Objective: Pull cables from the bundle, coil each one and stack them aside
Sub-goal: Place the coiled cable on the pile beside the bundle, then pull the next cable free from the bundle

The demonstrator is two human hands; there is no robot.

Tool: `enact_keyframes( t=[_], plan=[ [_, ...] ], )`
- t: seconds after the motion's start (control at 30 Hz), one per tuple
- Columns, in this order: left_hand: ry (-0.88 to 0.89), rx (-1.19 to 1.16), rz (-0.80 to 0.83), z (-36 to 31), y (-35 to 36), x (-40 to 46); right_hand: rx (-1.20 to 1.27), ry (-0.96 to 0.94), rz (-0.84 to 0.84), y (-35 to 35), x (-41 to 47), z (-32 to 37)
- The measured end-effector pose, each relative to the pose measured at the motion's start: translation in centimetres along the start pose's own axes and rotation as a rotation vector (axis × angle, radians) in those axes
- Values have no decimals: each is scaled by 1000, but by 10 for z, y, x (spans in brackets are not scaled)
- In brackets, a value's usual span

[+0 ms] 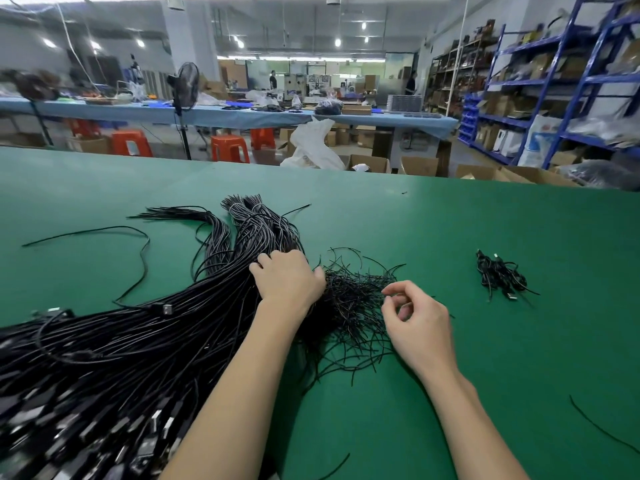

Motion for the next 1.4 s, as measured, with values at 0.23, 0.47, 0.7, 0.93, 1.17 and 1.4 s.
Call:
enact_keyframes(
  t=[0.23,0.47,0.7,0.93,1.17,1.4],
  plan=[
    [33,-75,-3,-4,-5,1,19,-7,5,0,0,2],
    [-5,-124,118,-1,-9,-5,31,18,18,-1,0,6],
    [176,-632,73,-48,-18,-20,177,63,37,-1,3,16],
    [280,-1052,259,-87,-15,-41,672,212,442,13,0,38],
    [314,-995,336,-80,-17,-33,865,375,391,-9,7,25],
    [456,-559,854,-78,4,-55,1010,649,90,-37,11,-26]
  ],
)
Point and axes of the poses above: each hand's wrist, its own x-axis towards the middle knuckle, its own y-axis out of the palm, z = x × y, the point moved 7 cm from there along x, towards the middle knuckle, and after that the axes turned 8 degrees about -x, right-handed, at the moved point
